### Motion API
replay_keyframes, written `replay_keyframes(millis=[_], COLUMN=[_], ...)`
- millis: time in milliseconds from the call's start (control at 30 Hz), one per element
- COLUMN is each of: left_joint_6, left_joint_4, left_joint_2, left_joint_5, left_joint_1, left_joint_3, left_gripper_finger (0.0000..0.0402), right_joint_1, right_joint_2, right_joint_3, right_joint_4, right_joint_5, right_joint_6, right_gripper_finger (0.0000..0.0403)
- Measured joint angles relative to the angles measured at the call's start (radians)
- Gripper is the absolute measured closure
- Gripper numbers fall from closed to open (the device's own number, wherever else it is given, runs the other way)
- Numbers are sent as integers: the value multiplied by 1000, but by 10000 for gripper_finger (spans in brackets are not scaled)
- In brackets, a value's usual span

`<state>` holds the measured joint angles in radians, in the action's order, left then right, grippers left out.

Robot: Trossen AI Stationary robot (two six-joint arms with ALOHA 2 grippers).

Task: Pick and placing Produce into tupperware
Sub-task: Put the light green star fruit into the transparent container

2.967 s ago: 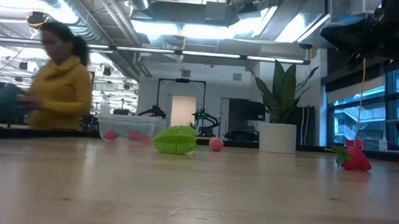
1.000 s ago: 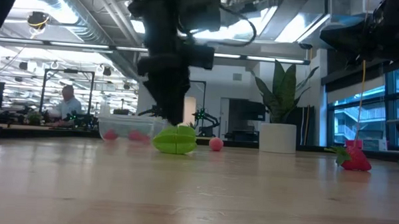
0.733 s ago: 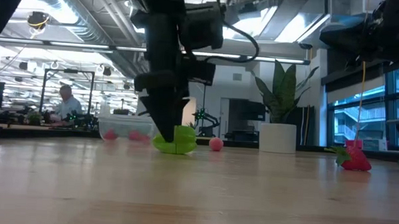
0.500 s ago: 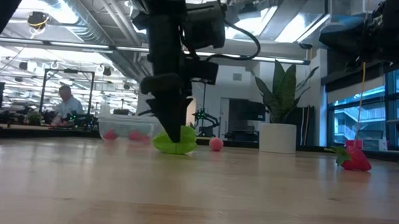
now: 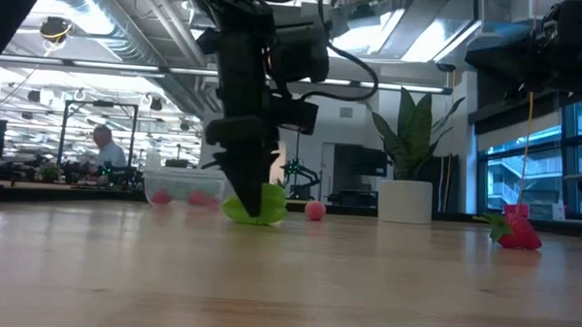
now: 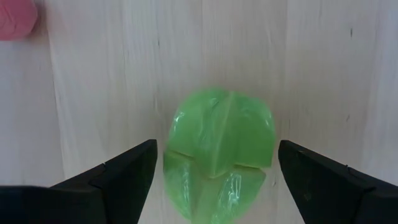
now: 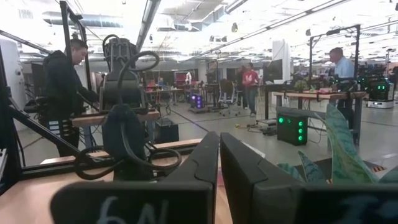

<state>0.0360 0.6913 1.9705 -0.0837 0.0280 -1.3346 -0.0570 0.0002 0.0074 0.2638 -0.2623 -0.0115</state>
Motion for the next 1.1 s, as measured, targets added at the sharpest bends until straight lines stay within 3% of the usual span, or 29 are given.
replay_keyframes(millis=[233, 833, 1100], left_joint_6=[0, -5, -22], left_joint_4=[0, 0, 0], left_joint_2=[0, 0, 0], left_joint_5=[-1, -37, -64], left_joint_1=[-1, -2, -9], left_joint_3=[0, 0, 0], left_gripper_finger=[87, 178, 179], right_joint_1=[0, 0, 0], right_joint_2=[0, 0, 0], right_joint_3=[0, 0, 0], right_joint_4=[0, 0, 0], right_joint_5=[0, 0, 0], right_joint_6=[-20, -21, -23], right_gripper_finger=[381, 381, 381])
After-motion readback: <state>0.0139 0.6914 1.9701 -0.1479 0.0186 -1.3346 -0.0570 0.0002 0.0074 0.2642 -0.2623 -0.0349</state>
